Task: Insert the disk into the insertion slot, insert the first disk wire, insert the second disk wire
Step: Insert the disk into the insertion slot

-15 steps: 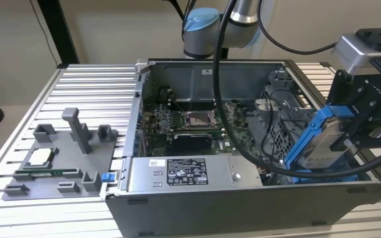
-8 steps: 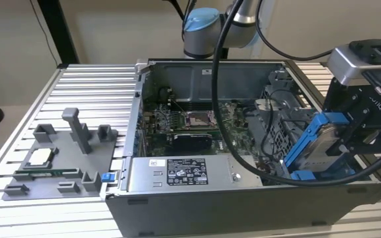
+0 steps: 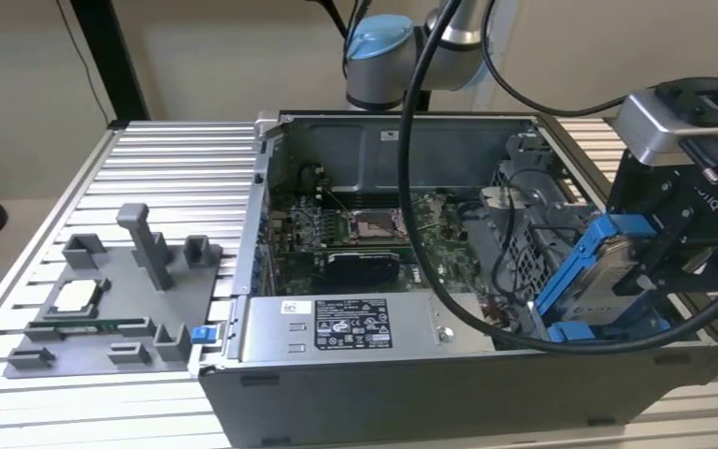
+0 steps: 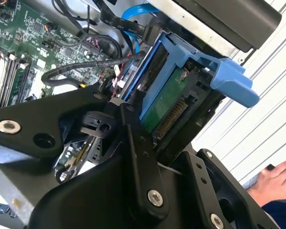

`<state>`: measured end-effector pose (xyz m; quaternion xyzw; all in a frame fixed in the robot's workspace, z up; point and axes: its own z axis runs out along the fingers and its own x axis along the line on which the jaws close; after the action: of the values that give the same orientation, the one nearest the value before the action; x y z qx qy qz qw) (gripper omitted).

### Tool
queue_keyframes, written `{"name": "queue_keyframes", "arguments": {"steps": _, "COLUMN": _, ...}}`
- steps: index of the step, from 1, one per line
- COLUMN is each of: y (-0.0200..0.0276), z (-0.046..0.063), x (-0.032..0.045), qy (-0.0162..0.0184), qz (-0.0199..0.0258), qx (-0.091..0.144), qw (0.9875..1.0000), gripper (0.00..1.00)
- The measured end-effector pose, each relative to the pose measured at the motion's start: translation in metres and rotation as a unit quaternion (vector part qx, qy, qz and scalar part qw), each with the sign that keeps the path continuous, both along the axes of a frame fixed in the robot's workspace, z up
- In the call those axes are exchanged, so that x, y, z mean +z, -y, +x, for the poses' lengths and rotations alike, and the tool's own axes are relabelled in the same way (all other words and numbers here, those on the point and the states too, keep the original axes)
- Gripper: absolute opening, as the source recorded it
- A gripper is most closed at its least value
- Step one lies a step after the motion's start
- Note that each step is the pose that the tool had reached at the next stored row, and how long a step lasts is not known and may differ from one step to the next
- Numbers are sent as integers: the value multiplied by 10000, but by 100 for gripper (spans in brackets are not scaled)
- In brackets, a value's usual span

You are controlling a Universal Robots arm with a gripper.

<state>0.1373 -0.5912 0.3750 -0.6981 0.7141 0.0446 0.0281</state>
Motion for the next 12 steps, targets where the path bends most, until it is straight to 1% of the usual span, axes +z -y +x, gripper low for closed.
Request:
{"name": "queue_keyframes", "arguments": {"steps": 7, "y": 1, "z": -1, "x": 8, "qy": -1, "qz": -1, "qx": 0, "qw": 10000, "gripper": 100}}
{"name": "queue_keyframes", "arguments": {"steps": 12, "y": -2, "z": -2, "x": 90, "qy": -3, "qz": -1, "qx": 0, "qw": 10000, "gripper": 100}}
